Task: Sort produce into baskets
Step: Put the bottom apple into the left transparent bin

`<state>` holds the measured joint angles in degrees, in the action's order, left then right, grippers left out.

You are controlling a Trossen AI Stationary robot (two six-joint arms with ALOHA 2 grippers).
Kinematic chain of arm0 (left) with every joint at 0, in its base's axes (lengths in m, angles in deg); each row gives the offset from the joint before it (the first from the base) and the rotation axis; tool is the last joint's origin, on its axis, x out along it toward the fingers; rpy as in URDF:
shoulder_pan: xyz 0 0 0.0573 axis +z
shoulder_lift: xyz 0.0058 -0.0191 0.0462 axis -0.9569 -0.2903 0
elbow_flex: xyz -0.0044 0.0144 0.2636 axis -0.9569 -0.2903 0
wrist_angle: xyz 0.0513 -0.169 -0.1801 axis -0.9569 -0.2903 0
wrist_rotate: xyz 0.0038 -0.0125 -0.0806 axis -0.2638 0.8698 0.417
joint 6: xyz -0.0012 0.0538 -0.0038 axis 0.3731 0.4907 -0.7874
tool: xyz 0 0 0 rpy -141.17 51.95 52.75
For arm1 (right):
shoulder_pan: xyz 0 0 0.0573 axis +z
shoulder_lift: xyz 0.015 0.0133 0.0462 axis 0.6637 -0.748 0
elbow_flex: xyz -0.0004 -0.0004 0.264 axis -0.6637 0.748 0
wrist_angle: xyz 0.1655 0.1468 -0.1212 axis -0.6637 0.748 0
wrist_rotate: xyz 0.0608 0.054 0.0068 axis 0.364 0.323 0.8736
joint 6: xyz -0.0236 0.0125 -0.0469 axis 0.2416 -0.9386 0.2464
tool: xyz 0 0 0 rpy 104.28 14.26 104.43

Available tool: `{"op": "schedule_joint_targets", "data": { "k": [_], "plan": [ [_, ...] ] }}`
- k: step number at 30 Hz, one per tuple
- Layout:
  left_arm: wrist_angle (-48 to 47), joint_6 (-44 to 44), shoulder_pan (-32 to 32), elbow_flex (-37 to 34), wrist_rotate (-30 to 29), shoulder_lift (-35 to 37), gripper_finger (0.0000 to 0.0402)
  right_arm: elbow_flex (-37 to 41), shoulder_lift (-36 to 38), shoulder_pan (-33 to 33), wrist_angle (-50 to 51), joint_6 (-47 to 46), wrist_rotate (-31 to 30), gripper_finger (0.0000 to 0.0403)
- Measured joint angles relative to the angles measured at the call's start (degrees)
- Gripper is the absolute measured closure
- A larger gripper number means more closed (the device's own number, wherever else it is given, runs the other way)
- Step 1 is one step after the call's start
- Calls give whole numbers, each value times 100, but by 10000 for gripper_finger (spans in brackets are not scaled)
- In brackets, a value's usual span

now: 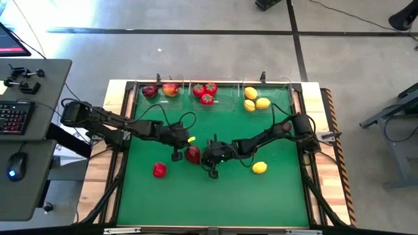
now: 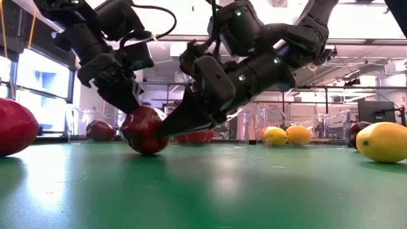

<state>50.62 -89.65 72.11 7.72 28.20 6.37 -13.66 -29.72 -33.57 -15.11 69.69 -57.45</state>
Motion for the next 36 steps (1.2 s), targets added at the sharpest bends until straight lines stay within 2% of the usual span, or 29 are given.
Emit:
{"op": "schedule_joint_targets", "data": {
  "k": [20,29,36],
  "plan": [
    [-184,64,-48,-7,-22,-80,401,2,628,-26,70,269,-170,403],
    [-215,440,-50,-7,-76,-81,401,0,732,-116,130,288,-184,403],
    [-107,883,-70,-7,-305,-555,401,-2,732,-235,134,280,-297,403]
  ]
}}
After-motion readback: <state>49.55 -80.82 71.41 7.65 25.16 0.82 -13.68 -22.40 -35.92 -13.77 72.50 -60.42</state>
